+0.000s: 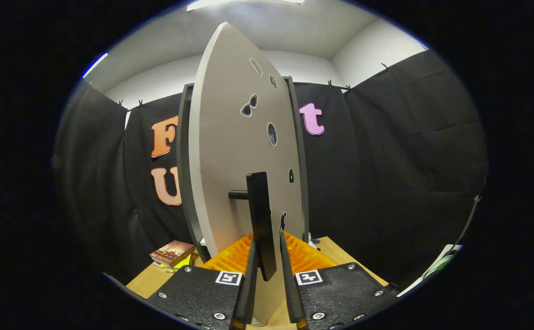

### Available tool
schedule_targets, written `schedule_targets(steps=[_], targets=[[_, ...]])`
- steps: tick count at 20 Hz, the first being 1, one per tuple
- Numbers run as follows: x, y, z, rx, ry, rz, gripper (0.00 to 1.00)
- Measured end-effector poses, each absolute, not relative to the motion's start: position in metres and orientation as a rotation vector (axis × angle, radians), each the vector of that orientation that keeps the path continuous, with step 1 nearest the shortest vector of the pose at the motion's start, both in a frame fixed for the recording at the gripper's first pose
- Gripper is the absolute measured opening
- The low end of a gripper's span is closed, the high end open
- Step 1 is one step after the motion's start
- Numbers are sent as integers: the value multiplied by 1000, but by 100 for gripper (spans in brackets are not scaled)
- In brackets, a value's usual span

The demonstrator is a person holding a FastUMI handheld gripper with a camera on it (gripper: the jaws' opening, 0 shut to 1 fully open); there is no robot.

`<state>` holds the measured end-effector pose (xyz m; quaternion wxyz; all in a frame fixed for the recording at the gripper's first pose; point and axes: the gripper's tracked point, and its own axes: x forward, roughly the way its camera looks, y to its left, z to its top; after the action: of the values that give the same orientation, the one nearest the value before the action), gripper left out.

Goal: Open the shoe cabinet door, grab the shoes and put them into the shoe cabinet, then close the shoe cabinet door.

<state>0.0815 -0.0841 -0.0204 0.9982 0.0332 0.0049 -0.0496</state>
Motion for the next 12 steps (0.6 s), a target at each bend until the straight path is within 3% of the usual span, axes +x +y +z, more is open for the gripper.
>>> schedule_targets(steps=[12], targets=[[63, -146, -25, 55, 1, -146, 25]])
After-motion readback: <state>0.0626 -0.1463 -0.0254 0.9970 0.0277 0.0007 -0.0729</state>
